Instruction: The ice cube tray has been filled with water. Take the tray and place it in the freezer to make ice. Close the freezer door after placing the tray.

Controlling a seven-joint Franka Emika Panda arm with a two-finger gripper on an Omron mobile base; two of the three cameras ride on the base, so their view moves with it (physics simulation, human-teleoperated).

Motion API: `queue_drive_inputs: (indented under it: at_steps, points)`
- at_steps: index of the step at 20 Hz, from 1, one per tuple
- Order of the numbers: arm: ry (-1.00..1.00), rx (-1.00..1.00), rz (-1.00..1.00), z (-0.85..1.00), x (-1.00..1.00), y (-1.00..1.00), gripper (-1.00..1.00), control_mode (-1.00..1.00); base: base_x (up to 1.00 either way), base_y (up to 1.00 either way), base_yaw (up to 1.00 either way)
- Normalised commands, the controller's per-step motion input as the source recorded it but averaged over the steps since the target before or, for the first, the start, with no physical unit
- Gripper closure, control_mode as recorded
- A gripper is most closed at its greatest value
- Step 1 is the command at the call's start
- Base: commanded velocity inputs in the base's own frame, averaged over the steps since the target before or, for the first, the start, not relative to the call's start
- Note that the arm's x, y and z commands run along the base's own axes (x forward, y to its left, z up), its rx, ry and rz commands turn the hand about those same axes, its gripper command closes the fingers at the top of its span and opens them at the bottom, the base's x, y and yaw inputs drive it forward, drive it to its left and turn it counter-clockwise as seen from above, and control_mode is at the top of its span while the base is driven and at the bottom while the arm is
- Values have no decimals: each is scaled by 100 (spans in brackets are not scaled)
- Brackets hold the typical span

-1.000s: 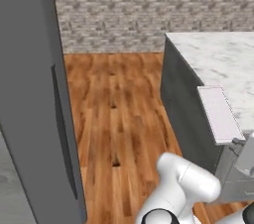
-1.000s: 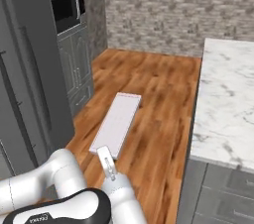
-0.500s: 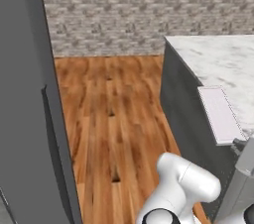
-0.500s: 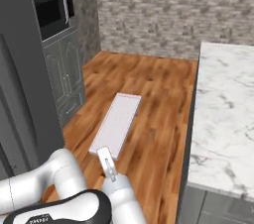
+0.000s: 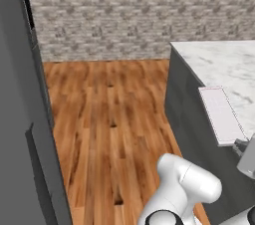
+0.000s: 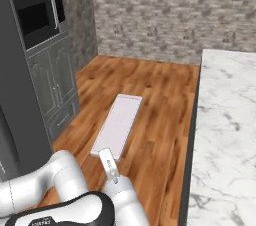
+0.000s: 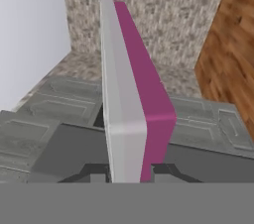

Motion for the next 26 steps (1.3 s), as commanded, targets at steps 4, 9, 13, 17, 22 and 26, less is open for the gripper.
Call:
queue_drive_inputs:
  at_steps: [4,9,13,17,22,26]
  points:
    - [0,0,0,0,0,0,100,100,69,0,0]
    - [0,0,0,0,0,0,100,100,66,2,16]
    - [0,0,0,0,0,0,100,100,64,8,29]
    - [0,0,0,0,0,0,100,100,55,6,40]
    - [0,0,0,0,0,0,100,100,44,10,61]
    - [0,0,0,0,0,0,100,100,35,17,74]
